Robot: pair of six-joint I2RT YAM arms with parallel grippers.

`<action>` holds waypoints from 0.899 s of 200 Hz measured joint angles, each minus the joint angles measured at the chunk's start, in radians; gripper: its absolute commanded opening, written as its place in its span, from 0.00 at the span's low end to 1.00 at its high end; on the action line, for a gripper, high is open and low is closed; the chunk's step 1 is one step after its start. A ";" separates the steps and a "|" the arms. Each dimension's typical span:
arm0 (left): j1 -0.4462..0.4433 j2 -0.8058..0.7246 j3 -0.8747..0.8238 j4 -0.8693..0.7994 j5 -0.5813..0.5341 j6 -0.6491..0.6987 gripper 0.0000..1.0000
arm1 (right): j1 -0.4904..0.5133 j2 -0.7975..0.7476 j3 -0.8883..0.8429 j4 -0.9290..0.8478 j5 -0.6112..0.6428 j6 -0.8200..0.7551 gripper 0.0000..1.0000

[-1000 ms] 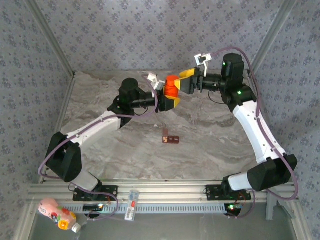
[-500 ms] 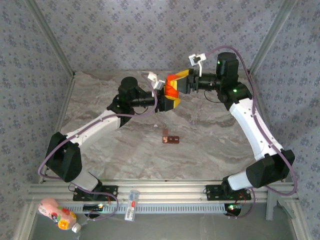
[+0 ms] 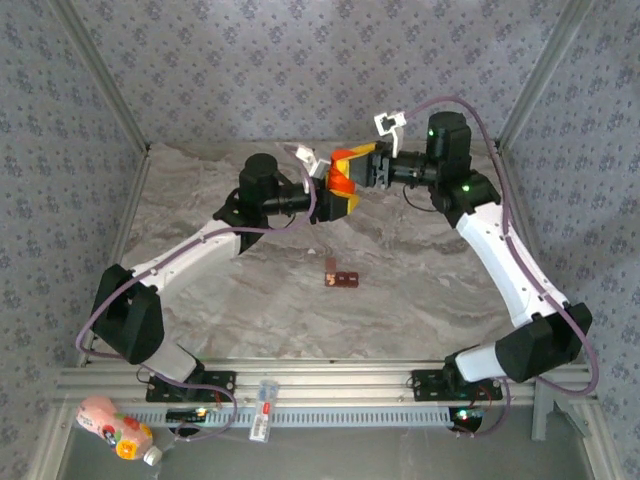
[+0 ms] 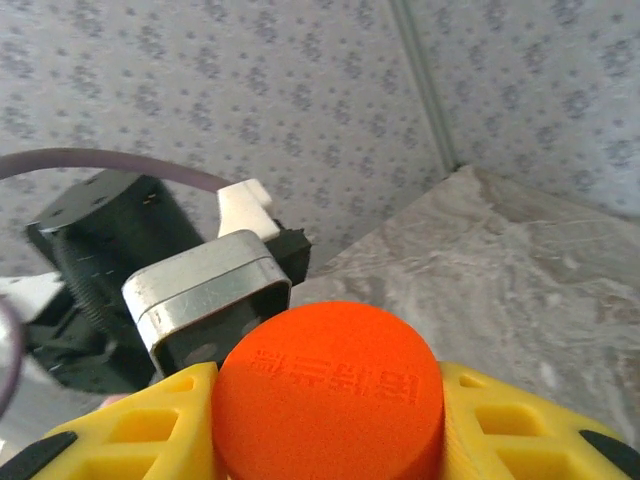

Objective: Sort the pills into containers

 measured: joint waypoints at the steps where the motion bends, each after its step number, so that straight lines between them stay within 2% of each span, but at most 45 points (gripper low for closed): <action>1: 0.000 0.000 0.000 -0.001 -0.004 0.000 0.00 | 0.003 -0.002 -0.003 0.002 0.010 -0.001 0.40; 42: -0.039 0.000 -0.024 -0.004 -0.182 0.009 0.00 | 0.059 -0.038 -0.097 0.104 0.202 -0.009 0.40; 77: -0.060 0.021 -0.045 0.042 -0.293 -0.009 0.00 | 0.063 -0.030 -0.124 0.142 0.253 -0.006 0.43; 90: -0.065 0.024 -0.045 0.056 -0.314 -0.013 0.00 | 0.059 -0.028 -0.124 0.149 0.254 -0.006 0.50; 107: -0.074 0.024 -0.045 0.070 -0.333 -0.012 0.00 | 0.042 -0.028 -0.124 0.153 0.228 0.010 0.70; 126: -0.078 0.024 -0.045 0.099 -0.341 -0.008 0.00 | 0.002 -0.031 -0.123 0.146 0.166 0.020 0.83; 158: -0.056 0.016 -0.045 0.124 -0.322 -0.008 0.00 | -0.070 -0.064 -0.124 0.080 0.027 0.008 0.86; 180: -0.022 0.005 -0.045 0.127 -0.262 -0.007 0.00 | -0.102 -0.086 -0.105 0.029 -0.055 -0.006 0.86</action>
